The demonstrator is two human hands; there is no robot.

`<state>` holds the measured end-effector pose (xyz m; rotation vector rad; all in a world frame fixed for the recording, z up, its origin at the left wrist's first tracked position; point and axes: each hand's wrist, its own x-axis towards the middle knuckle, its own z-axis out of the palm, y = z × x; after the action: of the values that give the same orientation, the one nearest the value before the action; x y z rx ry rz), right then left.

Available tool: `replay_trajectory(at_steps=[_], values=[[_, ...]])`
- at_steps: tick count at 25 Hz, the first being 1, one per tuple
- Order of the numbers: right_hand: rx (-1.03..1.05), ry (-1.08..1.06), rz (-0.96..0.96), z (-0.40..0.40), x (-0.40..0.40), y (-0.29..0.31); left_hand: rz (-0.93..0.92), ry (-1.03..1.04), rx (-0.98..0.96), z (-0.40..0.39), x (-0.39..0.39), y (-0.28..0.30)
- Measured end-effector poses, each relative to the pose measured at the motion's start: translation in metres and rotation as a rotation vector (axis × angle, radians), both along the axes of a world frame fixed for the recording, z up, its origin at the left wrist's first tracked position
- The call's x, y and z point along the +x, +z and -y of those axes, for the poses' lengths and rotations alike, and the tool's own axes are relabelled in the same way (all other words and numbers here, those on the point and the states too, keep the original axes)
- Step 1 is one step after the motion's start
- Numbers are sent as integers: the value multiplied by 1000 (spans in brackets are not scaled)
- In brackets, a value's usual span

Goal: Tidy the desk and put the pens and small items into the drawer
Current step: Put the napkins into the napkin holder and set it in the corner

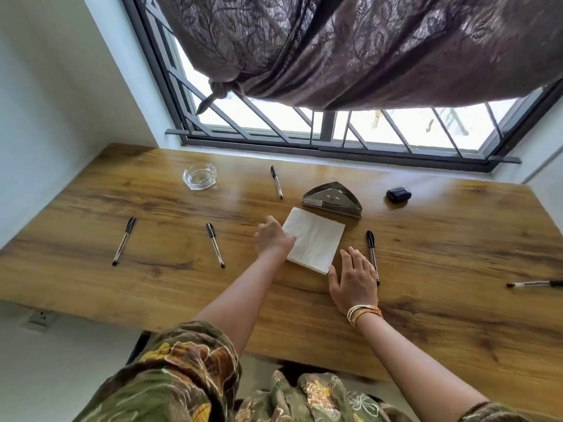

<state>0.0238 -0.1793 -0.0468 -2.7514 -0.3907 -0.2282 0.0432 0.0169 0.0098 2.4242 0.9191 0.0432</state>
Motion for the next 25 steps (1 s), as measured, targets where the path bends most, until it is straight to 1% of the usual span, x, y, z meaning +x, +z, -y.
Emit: replay_trajectory(at_steps=[5,7,10,13,14,15,17,19,22,25], values=[[27,-30,45,-2,5,-2,-100,-63,-20,-4,13,3],[32,-24,58,-2,6,-3,-124,-70,-61,-6,16,3],[37,-24,76,-1,6,-4,-155,-60,-234,-10,16,7],[139,-108,117,-8,4,3,-134,-8,-491,-15,17,8],[158,-100,144,-14,2,6,-111,16,-569,-15,17,9],[151,-44,154,-23,0,8,-97,40,-635,-15,17,11],[62,108,152,-43,-7,11,-109,62,-720,-16,18,15],[14,147,139,-61,-12,11,-127,50,-772,-16,18,18],[78,126,114,-75,-4,18,-124,70,-881,-16,15,30],[208,105,103,-79,6,27,-110,141,-1004,-17,14,40]])
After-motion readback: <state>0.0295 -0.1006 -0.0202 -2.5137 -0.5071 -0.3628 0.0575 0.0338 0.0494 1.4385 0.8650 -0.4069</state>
